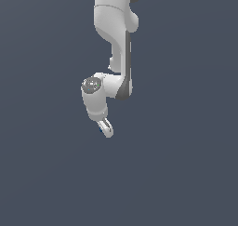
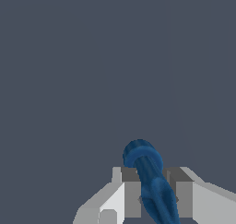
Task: Pick up the object and move it to a goal position.
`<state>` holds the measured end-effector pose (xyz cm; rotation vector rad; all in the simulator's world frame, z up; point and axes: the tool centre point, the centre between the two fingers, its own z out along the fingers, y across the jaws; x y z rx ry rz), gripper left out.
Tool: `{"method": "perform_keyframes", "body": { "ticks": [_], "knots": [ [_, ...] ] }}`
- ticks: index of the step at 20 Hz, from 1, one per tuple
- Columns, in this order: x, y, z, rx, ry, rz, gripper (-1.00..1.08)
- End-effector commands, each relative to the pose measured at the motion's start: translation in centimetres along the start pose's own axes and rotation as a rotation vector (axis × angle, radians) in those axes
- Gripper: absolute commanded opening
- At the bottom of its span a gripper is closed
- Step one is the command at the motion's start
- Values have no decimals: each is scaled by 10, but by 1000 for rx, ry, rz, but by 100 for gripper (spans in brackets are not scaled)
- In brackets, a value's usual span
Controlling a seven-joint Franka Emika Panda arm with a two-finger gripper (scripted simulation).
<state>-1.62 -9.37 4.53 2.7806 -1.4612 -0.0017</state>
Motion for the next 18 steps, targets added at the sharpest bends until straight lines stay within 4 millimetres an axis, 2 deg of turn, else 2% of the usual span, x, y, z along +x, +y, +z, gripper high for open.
{"method": "perform_keyframes", "body": {
  "ticks": [1, 8, 18],
  "knots": [
    [4, -1, -5, 1, 1, 0, -100],
    [28, -5, -34, 0, 1, 1, -100],
    [82, -17, -99, -1, 2, 1, -100]
  ]
}}
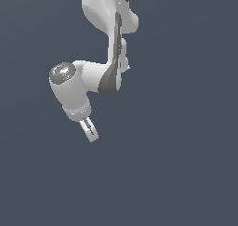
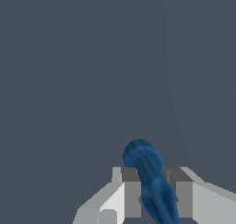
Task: Pick up the object and move it to a goal position.
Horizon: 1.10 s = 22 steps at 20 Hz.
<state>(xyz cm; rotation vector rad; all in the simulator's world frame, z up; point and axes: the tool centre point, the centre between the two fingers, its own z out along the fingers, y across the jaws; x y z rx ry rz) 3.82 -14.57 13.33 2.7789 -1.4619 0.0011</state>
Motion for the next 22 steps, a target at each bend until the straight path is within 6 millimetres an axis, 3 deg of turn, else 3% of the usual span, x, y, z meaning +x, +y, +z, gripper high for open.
{"method": "perform_keyframes", "body": {
  "ticks": [1, 13, 22],
  "knots": [
    [14, -3, -17, 0, 0, 0, -100],
    [68, -16, -79, 0, 0, -1, -100],
    [91, -23, -104, 1, -1, -1, -100]
  ]
}}
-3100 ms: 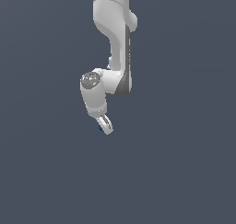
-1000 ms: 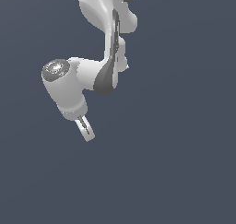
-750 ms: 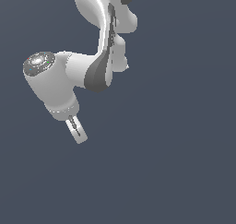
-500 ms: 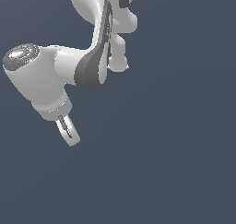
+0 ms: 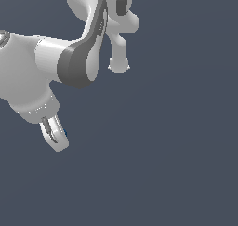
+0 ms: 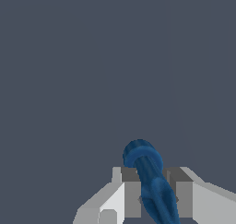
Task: Pick up the object and move it to a goal position.
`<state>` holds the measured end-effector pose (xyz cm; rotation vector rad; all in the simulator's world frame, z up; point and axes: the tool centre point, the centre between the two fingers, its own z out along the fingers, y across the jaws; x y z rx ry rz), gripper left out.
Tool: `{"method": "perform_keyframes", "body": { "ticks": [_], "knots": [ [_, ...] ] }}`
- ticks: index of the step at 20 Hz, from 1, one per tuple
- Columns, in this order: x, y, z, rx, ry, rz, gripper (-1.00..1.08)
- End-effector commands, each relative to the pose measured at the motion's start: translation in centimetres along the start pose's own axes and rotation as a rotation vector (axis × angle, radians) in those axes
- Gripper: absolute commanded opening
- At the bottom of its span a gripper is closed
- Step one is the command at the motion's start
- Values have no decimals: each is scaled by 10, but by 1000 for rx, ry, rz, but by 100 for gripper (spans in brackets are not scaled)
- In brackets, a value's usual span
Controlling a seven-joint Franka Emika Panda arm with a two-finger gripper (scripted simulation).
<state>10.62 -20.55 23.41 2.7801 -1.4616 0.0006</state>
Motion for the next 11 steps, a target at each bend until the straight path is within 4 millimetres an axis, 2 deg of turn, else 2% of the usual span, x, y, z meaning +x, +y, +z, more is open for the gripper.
{"method": "perform_keyframes", "body": {
  "ticks": [1, 11],
  "knots": [
    [4, -1, -5, 0, -1, 0, -100],
    [11, -4, -12, 0, -1, 0, -100]
  ]
}}
